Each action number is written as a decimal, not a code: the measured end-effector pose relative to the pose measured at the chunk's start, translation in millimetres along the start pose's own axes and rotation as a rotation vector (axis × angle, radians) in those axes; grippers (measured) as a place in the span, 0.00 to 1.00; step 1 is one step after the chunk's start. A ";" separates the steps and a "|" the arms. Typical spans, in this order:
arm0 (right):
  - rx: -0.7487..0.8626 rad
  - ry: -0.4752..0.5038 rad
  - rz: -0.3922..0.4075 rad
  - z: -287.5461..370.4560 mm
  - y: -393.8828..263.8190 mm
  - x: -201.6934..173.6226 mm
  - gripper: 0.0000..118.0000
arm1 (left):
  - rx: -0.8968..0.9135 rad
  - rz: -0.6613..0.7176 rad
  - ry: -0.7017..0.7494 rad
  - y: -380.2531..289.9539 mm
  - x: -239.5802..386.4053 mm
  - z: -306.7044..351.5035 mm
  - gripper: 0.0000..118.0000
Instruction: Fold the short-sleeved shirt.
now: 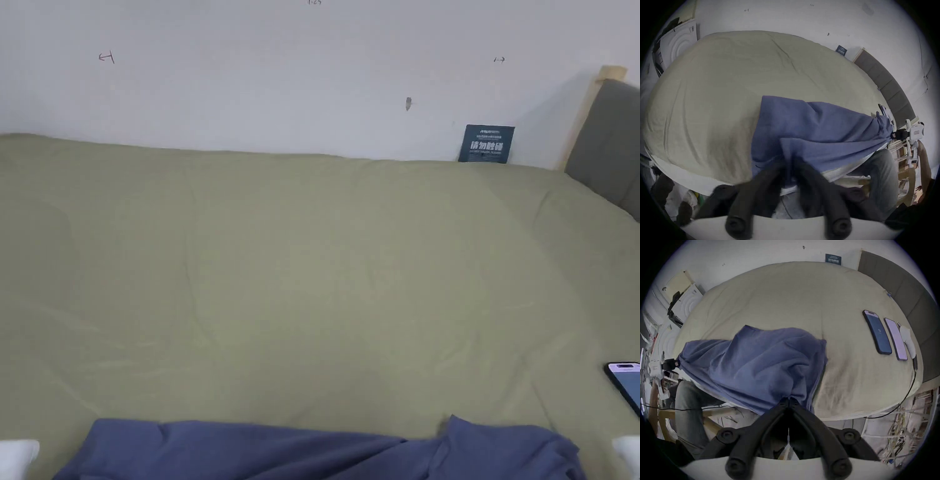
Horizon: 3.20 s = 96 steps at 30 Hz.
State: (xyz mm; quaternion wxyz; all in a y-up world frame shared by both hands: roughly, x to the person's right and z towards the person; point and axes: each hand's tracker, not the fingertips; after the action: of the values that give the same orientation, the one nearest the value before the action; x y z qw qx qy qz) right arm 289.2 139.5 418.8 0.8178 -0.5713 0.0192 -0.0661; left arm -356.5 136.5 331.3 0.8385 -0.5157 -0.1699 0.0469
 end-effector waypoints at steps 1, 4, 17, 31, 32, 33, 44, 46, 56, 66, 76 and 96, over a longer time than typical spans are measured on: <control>0.004 0.001 0.001 4.4 -1.4 -1.1 0.08 | 0.031 0.001 0.037 -1.9 1.6 7.1 0.60; 0.091 -0.039 0.038 32.2 -3.8 -8.6 0.75 | 0.119 0.077 -0.049 -8.0 -0.9 44.1 0.74; 0.657 -0.226 0.091 116.0 -20.3 -122.5 0.00 | 0.621 0.012 0.218 -9.1 118.9 127.8 0.00; 0.626 -0.132 0.093 106.6 -22.2 -135.1 0.00 | 0.331 0.025 -0.097 21.2 44.3 91.0 0.59; 0.623 -0.128 0.092 107.9 -21.8 -134.0 0.00 | 0.241 0.058 -0.156 25.0 25.5 80.7 0.86; 0.622 -0.129 0.091 108.4 -21.5 -133.1 0.00 | 0.199 0.101 -0.193 23.7 5.4 70.9 0.88; 0.598 -0.117 0.075 110.2 -21.7 -130.7 0.00 | 0.067 0.376 -0.150 3.4 -40.3 -14.9 0.87; 0.596 -0.105 0.074 110.1 -21.2 -132.1 0.00 | 0.031 0.406 -0.156 5.5 -35.8 -29.6 0.87; 0.582 -0.065 0.070 105.5 -25.8 -134.2 0.00 | 0.050 0.460 -0.080 7.1 -29.0 -21.6 0.12; 0.586 -0.070 0.029 111.8 -33.1 -117.4 0.00 | 0.290 0.102 -0.303 47.5 70.2 40.2 0.11; 0.611 -0.092 -0.011 124.0 -41.1 -98.0 0.00 | 0.093 -0.102 -0.458 58.7 190.5 -38.8 0.11; 0.589 -0.098 -0.038 119.5 -51.3 -86.9 0.00 | 0.160 0.436 -0.534 14.9 122.1 -110.9 0.04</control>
State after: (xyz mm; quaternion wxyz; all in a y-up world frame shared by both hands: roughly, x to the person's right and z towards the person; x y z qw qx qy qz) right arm 211.5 244.9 504.4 0.9470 -0.3121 -0.0507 -0.0564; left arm -203.6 80.3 301.5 0.7724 -0.4421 -0.2648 0.3712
